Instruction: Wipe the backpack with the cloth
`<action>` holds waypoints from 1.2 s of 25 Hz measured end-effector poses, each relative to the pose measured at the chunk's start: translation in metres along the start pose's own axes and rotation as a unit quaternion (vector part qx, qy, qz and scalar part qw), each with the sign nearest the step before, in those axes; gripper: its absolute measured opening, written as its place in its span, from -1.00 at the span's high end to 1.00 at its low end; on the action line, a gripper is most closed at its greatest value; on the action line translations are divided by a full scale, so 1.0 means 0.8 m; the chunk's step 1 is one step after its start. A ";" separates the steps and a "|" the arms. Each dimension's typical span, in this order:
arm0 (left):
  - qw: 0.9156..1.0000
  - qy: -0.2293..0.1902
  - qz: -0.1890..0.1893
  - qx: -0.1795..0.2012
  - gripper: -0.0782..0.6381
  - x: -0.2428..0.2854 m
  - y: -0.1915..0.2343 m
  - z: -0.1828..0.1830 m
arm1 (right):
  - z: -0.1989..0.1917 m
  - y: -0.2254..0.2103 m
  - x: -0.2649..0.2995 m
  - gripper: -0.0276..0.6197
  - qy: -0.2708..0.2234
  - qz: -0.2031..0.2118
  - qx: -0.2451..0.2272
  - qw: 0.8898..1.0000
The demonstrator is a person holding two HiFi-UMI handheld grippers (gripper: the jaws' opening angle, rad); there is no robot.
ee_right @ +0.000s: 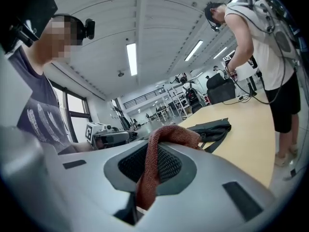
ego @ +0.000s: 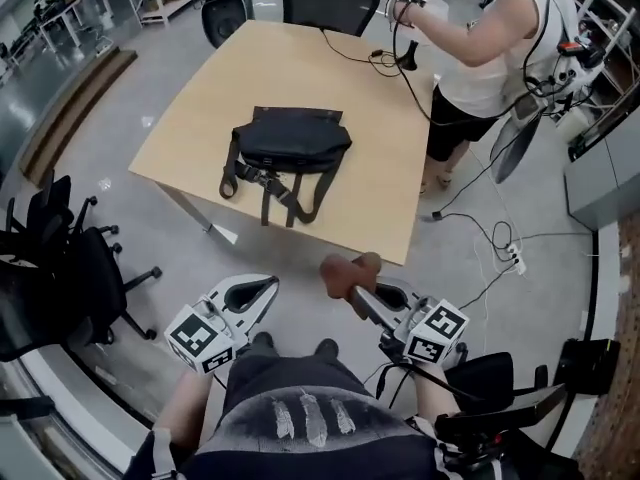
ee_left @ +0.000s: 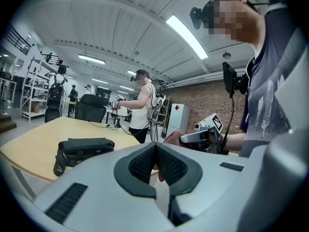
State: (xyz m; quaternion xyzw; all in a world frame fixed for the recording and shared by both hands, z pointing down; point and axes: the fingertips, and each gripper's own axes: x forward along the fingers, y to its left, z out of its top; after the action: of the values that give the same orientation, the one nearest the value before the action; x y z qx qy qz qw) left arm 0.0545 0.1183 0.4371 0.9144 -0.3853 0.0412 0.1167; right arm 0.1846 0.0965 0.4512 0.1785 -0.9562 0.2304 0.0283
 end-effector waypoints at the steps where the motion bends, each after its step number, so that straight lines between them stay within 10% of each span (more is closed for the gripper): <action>1: 1.000 0.002 0.002 -0.004 0.76 0.003 0.007 -0.001 | 0.001 -0.008 0.002 0.82 0.002 -0.005 0.005 1.000; 12: 0.999 -0.033 -0.011 -0.001 0.76 0.006 0.175 0.047 | 0.080 -0.104 0.104 0.82 -0.011 -0.122 -0.004 0.992; 19: 0.997 -0.025 -0.069 -0.004 0.76 0.035 0.279 0.074 | 0.142 -0.215 0.168 0.82 -0.058 -0.243 0.107 0.962; 30: 0.996 0.042 -0.081 -0.010 0.76 0.124 0.343 0.054 | 0.142 -0.342 0.181 0.82 0.039 -0.301 0.012 0.953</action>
State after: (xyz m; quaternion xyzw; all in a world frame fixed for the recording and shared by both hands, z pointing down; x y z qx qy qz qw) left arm -0.0728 -0.1463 0.4617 0.9387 -0.3055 0.0661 0.1451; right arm 0.1493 -0.2293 0.4877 0.4491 -0.8534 0.2294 0.1319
